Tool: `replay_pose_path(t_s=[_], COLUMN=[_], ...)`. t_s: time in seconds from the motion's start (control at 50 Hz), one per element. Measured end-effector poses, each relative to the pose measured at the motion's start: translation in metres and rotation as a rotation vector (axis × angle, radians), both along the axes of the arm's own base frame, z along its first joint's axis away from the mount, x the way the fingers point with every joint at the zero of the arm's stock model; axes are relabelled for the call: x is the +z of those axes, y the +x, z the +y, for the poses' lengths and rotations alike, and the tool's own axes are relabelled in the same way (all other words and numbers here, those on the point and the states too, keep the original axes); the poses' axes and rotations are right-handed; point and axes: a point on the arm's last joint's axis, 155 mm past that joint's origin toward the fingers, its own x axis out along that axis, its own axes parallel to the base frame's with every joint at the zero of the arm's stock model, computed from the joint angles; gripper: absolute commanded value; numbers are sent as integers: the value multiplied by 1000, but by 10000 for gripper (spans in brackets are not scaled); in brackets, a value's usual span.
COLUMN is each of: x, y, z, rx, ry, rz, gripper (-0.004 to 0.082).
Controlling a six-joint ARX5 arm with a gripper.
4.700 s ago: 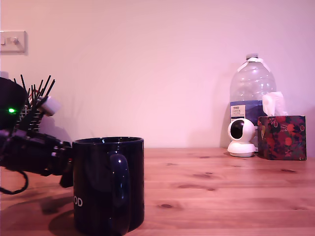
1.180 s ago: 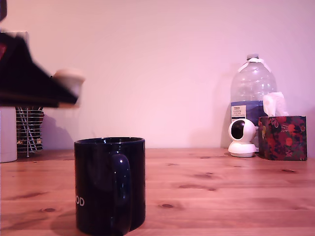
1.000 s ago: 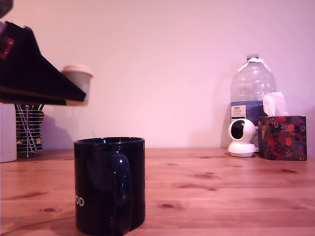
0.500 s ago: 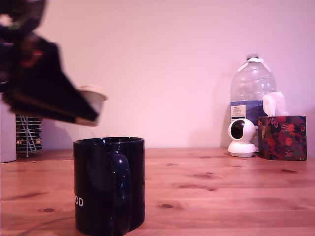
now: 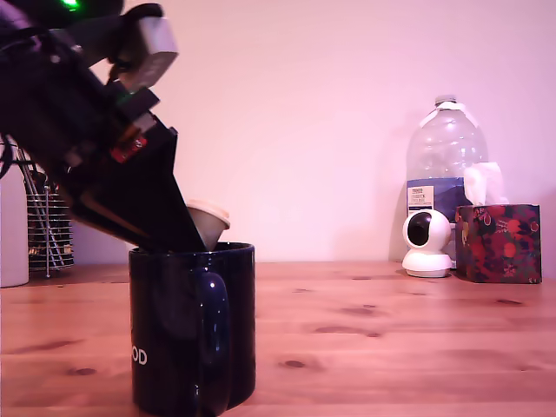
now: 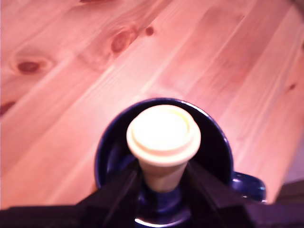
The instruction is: Pick up the coffee capsules from the table one by one and drop them inside the nearest coffee cup
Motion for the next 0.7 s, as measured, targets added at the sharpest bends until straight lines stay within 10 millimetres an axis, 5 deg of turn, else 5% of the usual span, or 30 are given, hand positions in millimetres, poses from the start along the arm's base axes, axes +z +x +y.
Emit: replay_pose_path(t_s=[0.64,0.7], x=[3,2], y=[-3,-4], z=[-3,-2], rx=[-24,-24], ry=[16,23], rz=[-12,-4], gripper=[163,212])
